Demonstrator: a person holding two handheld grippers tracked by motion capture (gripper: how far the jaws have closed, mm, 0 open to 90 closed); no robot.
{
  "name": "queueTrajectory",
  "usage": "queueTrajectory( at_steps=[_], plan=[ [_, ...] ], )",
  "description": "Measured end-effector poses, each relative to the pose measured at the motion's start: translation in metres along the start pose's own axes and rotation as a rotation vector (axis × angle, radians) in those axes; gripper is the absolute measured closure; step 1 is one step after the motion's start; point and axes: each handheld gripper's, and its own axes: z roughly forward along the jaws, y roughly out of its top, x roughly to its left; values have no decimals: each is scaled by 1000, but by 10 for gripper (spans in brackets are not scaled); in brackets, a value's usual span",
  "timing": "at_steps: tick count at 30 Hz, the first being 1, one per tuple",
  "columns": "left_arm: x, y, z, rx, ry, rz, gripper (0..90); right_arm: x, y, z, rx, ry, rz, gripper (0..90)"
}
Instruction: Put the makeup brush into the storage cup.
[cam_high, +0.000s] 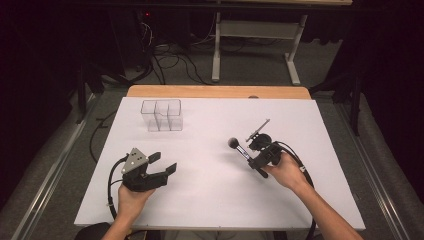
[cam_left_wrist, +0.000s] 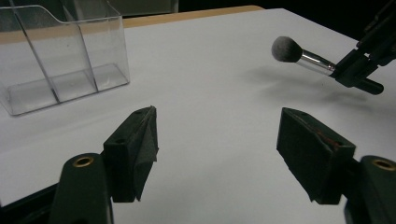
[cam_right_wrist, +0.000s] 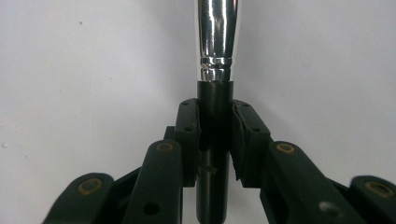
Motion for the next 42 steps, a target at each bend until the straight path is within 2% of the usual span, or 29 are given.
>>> queueTrajectory(
  at_steps=[1, 6, 14, 15, 18, 20, 24, 27, 31, 36, 42],
  plan=[
    [0, 0, 0, 4, -1, 5, 295, -2, -1, 0, -23, 6, -27, 764],
    [-1, 0, 0, 0, -7, -4, 293, 0, -7, -6, -96, 34, -2, 764],
    [-3, 0, 0, 3, -17, 8, 292, 0, -18, -9, -171, 53, 22, 764],
    [-4, 0, 0, 4, -19, 9, 292, 1, -21, -8, -193, 67, 24, 764],
    [-4, 0, 3, 10, -24, 11, 292, 2, -24, -8, -213, 83, 29, 764],
    [-3, 0, 6, 24, -12, 22, 292, 3, -26, -8, -234, 93, 34, 764],
    [1, 0, 5, 20, -5, 1, 293, 4, -30, -8, -302, 114, 60, 764],
    [0, 0, 5, 15, -8, -5, 292, 6, -31, -9, -320, 125, 60, 764],
    [-3, 1, 8, 30, -21, 9, 291, 9, -33, -12, -353, 133, 53, 764],
    [-9, 3, 10, 41, -48, 28, 286, 12, -33, -13, -360, 132, 33, 764],
    [-14, 8, 16, 43, -80, 23, 283, 13, -33, -15, -391, 137, 31, 764]
  ],
)
